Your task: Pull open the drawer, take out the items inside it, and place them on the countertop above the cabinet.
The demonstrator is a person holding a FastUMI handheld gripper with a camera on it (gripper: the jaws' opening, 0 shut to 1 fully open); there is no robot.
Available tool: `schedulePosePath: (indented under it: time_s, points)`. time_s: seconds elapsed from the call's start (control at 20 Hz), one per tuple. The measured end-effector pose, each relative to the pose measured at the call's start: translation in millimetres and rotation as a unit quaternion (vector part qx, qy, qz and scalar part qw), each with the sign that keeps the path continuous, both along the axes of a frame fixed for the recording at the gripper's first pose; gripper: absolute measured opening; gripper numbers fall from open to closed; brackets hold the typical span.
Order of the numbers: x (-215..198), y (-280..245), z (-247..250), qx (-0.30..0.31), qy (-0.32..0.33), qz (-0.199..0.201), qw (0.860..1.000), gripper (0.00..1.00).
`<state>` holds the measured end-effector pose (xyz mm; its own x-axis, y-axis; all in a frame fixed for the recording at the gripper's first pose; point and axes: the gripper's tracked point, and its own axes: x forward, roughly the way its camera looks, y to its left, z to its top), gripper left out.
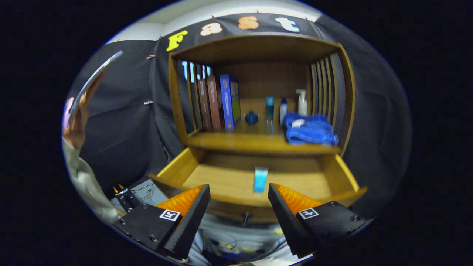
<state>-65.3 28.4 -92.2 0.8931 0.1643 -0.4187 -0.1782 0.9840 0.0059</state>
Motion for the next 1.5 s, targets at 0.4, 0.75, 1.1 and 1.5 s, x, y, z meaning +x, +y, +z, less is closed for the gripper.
schedulePosePath:
  time_s: [0.4,0.75,1.1,1.5]
  points:
    - [87,-6,-33,0.008,0.012,-0.029,0.999,0.99]
    - [107,-17,-114,-0.003,0.175,-0.038,0.984,1.00]
    - [112,-17,-176,-0.014,0.267,-0.050,0.962,1.00]
    - [108,-17,-214,-0.009,0.382,-0.073,0.921,0.99]
